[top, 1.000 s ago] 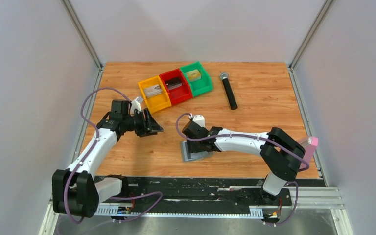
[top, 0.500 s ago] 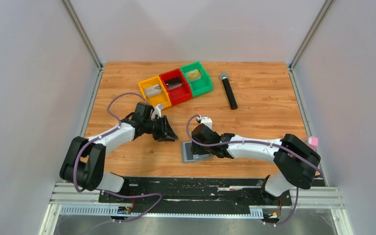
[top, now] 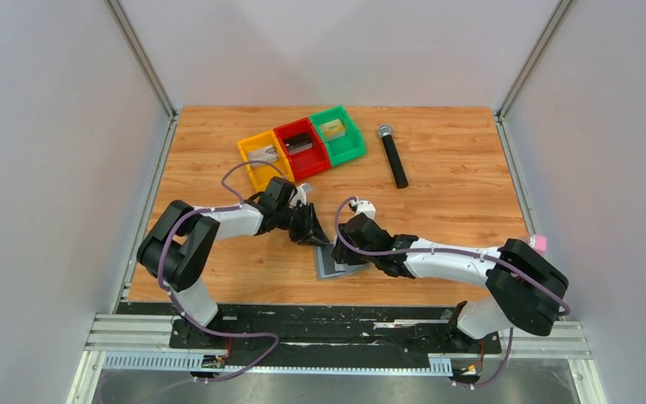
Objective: Take the credit cards out of the card holder
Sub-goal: Remove the credit card from the card holder.
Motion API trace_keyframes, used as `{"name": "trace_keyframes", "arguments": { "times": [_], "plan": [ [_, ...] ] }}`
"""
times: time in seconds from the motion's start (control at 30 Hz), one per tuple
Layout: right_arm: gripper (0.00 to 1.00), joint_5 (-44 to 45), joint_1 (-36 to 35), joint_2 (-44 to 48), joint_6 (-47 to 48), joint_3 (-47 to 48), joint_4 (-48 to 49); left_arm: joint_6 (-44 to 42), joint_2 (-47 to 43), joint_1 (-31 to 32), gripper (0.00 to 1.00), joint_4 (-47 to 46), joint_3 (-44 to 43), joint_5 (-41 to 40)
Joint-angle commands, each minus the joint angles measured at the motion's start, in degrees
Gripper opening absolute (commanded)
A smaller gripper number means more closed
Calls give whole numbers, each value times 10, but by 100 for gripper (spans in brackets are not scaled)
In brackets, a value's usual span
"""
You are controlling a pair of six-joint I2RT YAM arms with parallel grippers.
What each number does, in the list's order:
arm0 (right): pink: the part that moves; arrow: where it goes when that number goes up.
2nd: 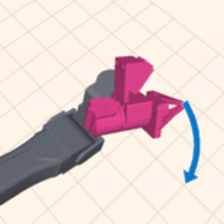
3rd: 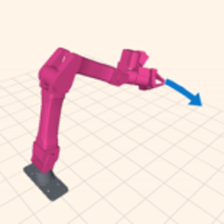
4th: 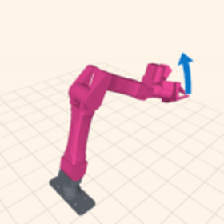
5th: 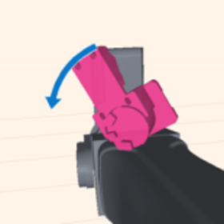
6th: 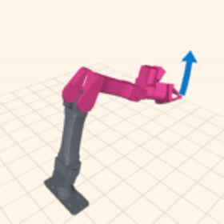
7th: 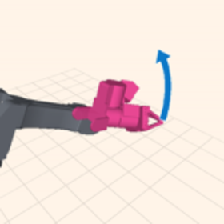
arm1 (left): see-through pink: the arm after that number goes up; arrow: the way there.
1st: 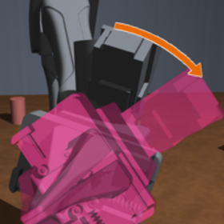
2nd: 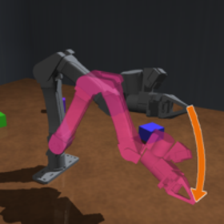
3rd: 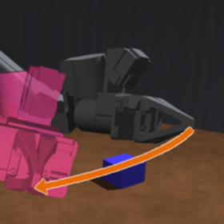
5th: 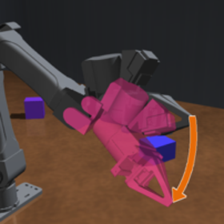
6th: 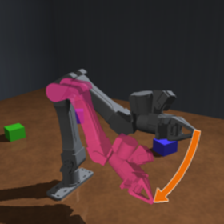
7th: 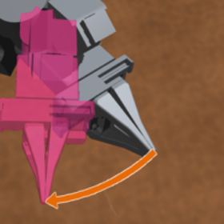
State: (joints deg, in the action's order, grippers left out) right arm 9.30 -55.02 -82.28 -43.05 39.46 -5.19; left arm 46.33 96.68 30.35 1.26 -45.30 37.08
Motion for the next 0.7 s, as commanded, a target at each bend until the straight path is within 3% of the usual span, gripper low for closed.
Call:
{"name": "trace_keyframes", "arguments": {
  "times": [0.0, 0.43, 0.53, 0.67],
  "plan": [
    [38, -3, 4, 27, -5, -5, 36, 13, 22, 20, 29, -42, -40, 9],
    [64, 45, 5, 134, -4, 41, -129, 48, 86, 83, 30, -98, -97, 42],
    [60, 29, 5, 163, 7, 49, -139, 49, 99, 93, 30, -102, -113, 39],
    [42, -4, 5, 177, 20, 47, -117, 46, 122, 95, 30, -100, -120, 36]
  ]
}}
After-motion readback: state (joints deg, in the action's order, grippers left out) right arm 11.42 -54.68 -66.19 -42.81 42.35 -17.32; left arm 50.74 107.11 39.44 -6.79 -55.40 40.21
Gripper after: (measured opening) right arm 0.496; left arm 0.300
